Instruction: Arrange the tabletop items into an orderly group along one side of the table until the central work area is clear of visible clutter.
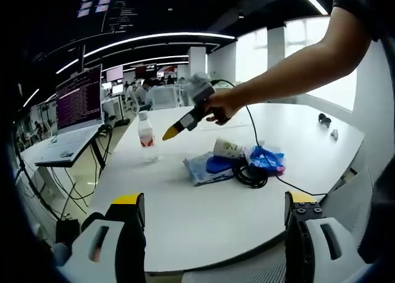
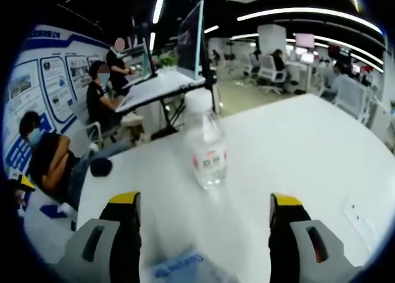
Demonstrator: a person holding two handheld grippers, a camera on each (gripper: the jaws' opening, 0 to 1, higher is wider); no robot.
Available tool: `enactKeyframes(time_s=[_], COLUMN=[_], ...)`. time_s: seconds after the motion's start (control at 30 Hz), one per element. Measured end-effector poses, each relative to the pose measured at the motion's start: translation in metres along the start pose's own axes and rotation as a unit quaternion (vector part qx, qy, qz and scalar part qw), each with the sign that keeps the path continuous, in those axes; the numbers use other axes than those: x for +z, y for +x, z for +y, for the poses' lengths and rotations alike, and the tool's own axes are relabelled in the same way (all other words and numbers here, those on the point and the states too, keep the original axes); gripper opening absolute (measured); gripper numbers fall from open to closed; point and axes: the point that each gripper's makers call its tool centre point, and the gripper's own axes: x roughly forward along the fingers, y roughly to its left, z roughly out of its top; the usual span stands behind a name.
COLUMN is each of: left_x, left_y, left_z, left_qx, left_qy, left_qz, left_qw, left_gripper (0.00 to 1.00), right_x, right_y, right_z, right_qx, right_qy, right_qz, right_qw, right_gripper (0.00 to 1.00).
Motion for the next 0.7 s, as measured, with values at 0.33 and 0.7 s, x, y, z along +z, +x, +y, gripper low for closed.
enactKeyframes(time_s=[0.33, 0.7], left_x=[0.006, 0.007], left_y=[-0.004, -0.009], left_z=[-0.002, -0.005], left_qx=[0.001, 0.000], left_qy=[-0.007, -0.006], left_qz=[-0.014, -0.018], left_qw=[0.9999, 0.9998], left_gripper=[0.93, 0.93], right_x=[-0.019, -0.035], right_y=[-0.021, -0.049], right_z=[0.001, 0.011], right_qx=[-0.013, -0.014], right_qy=[0.007, 0.016], right_qz=[0.005, 0.001], right_qw=[0.9999, 0.9998], right_gripper=[0.90, 0.97])
